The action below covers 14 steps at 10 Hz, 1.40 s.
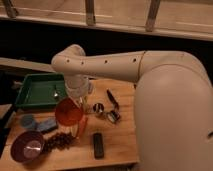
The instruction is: Stack bowls on top of each other
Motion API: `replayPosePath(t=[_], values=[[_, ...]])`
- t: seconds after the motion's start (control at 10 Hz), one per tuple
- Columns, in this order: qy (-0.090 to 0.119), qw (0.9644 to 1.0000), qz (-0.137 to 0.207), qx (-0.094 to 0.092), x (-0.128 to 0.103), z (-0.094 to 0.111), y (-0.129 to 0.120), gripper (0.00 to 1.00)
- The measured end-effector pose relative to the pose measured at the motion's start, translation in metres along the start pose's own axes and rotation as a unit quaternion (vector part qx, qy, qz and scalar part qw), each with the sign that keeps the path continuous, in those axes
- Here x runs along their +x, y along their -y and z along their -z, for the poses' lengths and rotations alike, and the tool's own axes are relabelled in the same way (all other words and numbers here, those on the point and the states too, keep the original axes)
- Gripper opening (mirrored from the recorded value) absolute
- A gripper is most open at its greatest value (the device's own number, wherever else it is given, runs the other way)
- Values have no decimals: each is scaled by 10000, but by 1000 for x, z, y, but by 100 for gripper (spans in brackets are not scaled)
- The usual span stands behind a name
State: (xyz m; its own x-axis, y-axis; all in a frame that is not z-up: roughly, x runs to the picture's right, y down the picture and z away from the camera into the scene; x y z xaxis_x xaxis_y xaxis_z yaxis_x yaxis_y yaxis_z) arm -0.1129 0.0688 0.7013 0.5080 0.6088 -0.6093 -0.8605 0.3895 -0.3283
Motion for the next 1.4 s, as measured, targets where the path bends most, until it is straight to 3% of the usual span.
replayPosePath(t=[0.3, 0.5, 0.6, 0.8, 1.1, 1.3, 1.4], values=[[189, 9965, 806, 114, -34, 20, -53, 0], [227, 9886, 1481, 182, -44, 26, -100, 0], [224, 9842, 1744, 207, -44, 26, -118, 0], [131, 9703, 2399, 275, -40, 19, -163, 0], [-78, 9513, 3072, 257, -41, -2, -207, 0], [-255, 9431, 3309, 201, -46, -16, -221, 0], [-318, 9415, 3349, 182, -48, -19, -224, 0]])
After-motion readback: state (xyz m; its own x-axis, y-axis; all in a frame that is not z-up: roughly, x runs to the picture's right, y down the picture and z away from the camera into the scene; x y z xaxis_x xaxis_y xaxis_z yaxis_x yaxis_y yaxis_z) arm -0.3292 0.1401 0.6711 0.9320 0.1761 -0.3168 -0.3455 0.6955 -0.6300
